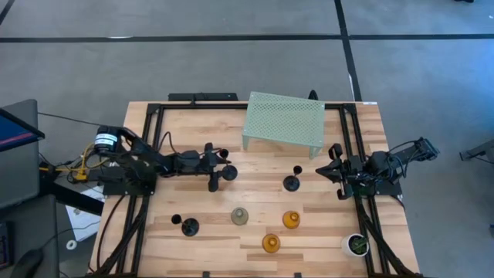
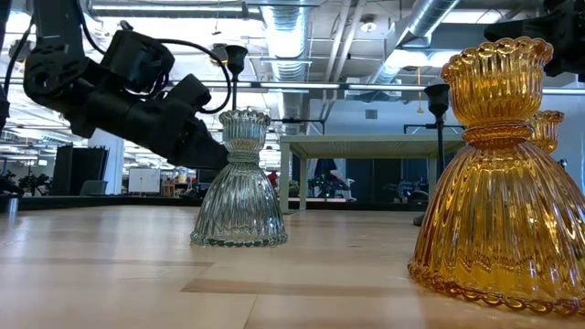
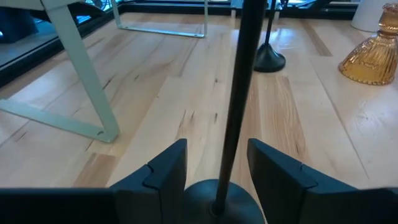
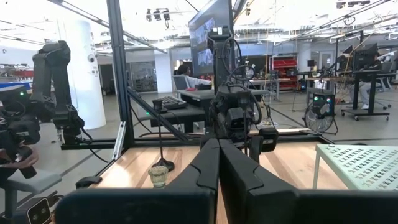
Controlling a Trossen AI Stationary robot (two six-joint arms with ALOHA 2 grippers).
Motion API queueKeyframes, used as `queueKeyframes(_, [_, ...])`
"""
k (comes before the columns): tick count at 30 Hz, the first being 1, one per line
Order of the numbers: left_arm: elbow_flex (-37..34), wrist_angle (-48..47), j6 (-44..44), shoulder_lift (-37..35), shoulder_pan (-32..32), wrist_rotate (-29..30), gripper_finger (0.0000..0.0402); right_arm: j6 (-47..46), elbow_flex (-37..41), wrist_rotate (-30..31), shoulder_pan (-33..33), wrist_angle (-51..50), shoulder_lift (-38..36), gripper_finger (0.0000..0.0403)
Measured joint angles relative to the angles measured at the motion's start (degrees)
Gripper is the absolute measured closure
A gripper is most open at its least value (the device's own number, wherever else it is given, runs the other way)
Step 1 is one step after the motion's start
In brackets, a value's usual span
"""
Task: Pick & Place candle stick holders
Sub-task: Put the top middle black candle holder on the shelf
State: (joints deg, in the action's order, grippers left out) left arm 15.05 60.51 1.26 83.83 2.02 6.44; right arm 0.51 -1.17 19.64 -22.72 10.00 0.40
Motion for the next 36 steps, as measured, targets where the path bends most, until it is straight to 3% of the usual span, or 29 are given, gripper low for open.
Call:
queueKeyframes(29, [0.0,0.0,-0.2,0.4,0.0,0.0,0.0378,0.0,0.0,0.0,0.0,0.0,0.0,0.0403])
queueKeyframes(36, [0.0,0.0,-0.9,0.3,0.0,0.0,0.0380,0.0,0.0,0.0,0.0,0.0,0.0,0.0403])
